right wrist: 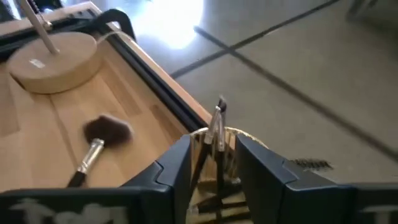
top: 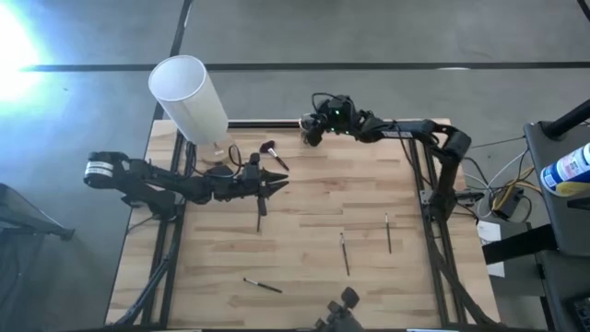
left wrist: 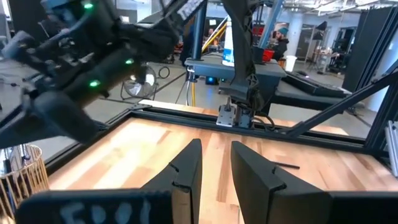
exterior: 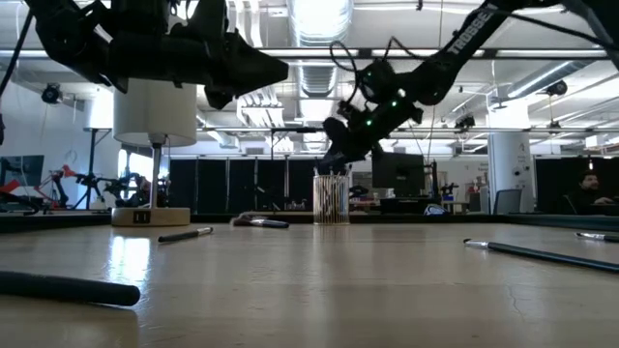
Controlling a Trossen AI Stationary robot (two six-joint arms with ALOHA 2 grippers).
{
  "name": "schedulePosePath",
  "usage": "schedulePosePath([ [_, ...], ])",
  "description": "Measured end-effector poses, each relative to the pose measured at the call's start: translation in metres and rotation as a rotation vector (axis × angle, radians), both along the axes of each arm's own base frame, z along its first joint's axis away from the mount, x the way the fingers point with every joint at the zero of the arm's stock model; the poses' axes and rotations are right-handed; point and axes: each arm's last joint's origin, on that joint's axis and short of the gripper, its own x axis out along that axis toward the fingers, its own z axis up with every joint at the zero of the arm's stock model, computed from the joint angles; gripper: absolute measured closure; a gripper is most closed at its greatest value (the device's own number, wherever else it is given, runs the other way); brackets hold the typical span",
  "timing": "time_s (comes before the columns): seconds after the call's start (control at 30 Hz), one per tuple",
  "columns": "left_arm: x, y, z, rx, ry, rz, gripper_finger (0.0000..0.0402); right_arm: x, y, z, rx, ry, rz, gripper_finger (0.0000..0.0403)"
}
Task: Put items in baskets/containers
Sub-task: Put the eyeshadow into the gold container
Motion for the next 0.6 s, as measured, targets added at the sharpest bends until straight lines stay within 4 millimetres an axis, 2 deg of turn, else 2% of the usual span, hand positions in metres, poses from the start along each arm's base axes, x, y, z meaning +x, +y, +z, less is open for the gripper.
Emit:
schedulePosePath([
  [0.13, 0.0, 0.0, -0.003, 0.012, 0.026, 0.001, 0.0323, -0.015, 0.024, -0.005, -0.094, 0.017, -0.046, 0.0319],
  [0.4, 0.0, 0.0, -0.006, 0.032, 0.069, 0.001, 0.0323, -0.053, 0.079, -0.01, -0.227, -0.178, 0.013, 0.0386],
  [0.5, 0.0, 0.0, -0.006, 0.058, 0.072, 0.002, 0.0323, -0.064, 0.09, -0.001, -0.288, -0.268, 0.026, 0.0393],
  [0.6, 0.002, 0.0, -0.003, 0.05, 0.061, 0.001, 0.0323, -0.071, 0.093, 0.007, -0.276, -0.342, 0.01, 0.0394],
])
